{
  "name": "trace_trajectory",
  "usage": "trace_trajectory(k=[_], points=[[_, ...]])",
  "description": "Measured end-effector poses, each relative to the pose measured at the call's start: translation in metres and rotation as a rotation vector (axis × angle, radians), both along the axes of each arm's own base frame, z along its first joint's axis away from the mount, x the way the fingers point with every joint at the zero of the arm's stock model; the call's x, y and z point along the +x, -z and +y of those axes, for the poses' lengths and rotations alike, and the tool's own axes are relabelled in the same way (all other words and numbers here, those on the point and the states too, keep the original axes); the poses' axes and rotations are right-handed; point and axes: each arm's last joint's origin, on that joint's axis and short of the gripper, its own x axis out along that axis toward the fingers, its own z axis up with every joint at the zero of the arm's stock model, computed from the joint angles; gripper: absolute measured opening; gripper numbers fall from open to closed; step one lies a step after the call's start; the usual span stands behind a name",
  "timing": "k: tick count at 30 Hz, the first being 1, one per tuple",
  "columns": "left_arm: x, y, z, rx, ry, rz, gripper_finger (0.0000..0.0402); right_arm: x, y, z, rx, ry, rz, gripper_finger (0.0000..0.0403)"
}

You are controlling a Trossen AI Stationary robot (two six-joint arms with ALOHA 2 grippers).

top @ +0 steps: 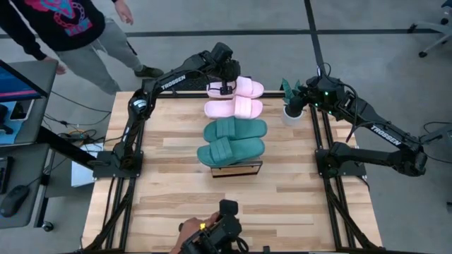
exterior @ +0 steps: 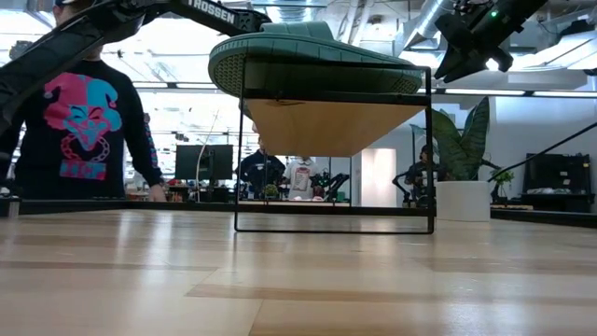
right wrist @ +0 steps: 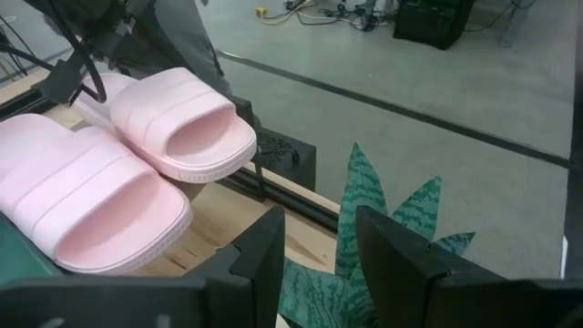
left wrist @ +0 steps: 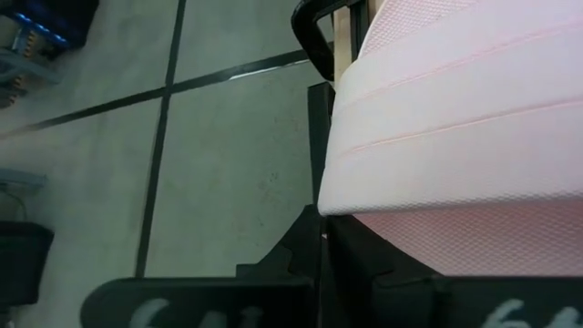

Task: Pick and place slides into the shelf
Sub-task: Adjust the slides on the shelf

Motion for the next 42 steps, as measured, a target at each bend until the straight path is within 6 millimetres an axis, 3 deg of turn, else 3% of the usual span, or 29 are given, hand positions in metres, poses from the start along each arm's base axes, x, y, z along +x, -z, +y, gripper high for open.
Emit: trace_trajectory(k=[42], points=[[0.005,0.009,0.003,0.032,0.015,0.026,0.0,0.003,0.0,0.004,-0.008,-0.007,0.003,0.0129]])
